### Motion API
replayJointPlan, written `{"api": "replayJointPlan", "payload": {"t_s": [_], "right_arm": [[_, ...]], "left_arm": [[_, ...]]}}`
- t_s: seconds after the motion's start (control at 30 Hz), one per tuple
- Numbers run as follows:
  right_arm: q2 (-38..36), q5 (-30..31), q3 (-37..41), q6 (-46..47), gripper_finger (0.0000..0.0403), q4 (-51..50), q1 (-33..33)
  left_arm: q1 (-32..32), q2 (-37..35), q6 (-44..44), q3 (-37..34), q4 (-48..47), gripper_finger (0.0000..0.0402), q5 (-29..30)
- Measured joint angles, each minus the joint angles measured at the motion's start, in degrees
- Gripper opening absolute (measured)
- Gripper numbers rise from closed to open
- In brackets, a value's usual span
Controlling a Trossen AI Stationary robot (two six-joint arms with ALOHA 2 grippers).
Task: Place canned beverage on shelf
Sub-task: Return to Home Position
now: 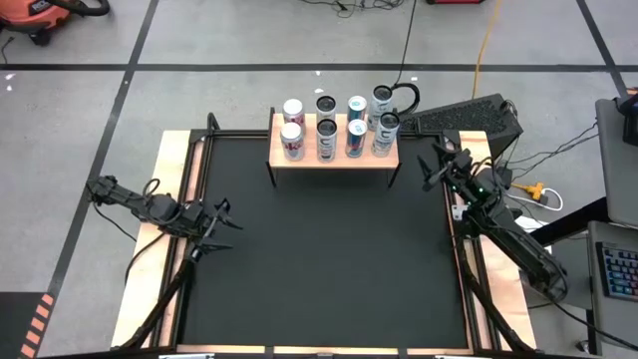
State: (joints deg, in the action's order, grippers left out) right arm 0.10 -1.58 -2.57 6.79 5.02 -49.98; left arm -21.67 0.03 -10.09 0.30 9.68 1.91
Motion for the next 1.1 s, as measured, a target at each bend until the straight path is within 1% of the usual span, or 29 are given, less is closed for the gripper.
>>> {"api": "replayJointPlan", "payload": {"t_s": [0.23,0.47,0.67,0.77,0.87,1.1], "right_arm": [[0.0,0.0,0.0,0.0,0.0310,-0.1,2.8],[0.0,0.0,0.0,0.0,0.0310,-0.1,3.4],[0.0,0.0,0.0,0.0,0.0310,-0.1,8.6],[-0.1,0.0,1.6,-0.1,0.0310,2.5,10.3],[0.0,0.0,1.7,-0.2,0.0310,-1.6,11.0],[0.0,0.0,1.7,-0.2,0.0310,-2.7,11.1]], "left_arm": [[0.0,0.0,0.0,0.0,0.0,0.0267,0.0],[0.0,0.0,0.0,0.0,0.0,0.0267,0.0],[0.0,0.0,0.0,0.0,0.0,0.0267,0.0],[0.0,0.0,0.0,0.0,0.0,0.0267,0.0],[0.0,0.0,0.0,0.0,0.0,0.0267,0.0],[0.0,0.0,0.0,0.0,0.0,0.0267,0.0]]}}
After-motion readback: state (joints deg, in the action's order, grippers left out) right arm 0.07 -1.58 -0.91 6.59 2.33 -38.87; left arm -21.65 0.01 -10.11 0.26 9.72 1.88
